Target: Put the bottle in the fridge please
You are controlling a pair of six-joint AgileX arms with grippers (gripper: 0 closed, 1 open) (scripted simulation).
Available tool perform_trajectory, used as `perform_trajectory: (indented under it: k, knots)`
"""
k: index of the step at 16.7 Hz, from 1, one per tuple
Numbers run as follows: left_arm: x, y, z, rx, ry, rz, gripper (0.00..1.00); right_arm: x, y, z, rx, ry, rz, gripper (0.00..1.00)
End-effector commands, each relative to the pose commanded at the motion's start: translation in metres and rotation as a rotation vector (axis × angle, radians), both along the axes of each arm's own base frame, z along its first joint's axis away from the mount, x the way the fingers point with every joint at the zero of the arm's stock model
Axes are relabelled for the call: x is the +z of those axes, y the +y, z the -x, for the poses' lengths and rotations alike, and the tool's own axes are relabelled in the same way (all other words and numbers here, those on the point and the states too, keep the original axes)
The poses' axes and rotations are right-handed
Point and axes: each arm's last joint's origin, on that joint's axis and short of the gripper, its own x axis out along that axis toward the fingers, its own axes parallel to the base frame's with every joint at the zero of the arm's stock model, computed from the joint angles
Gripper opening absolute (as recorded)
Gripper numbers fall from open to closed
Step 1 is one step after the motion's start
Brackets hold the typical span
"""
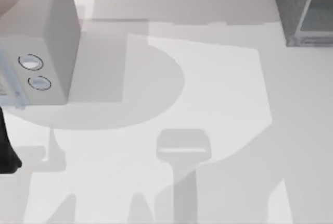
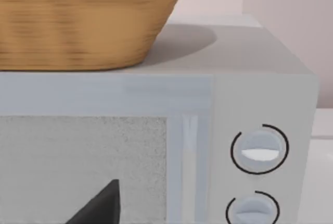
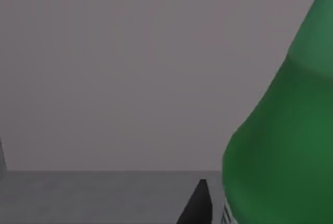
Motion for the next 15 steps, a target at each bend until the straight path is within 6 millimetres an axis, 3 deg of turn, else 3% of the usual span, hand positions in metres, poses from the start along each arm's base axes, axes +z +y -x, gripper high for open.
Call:
perform_trajectory:
  k: [11,15]
  knots:
    - [0.0,0.0,0.0,0.0,0.0,0.0,1.0,0.0,0.0,0.0,0.0,0.0,0.0,0.98]
    - [0.0,0.0,0.0,0.0,0.0,0.0,1.0,0.0,0.0,0.0,0.0,0.0,0.0,1.0]
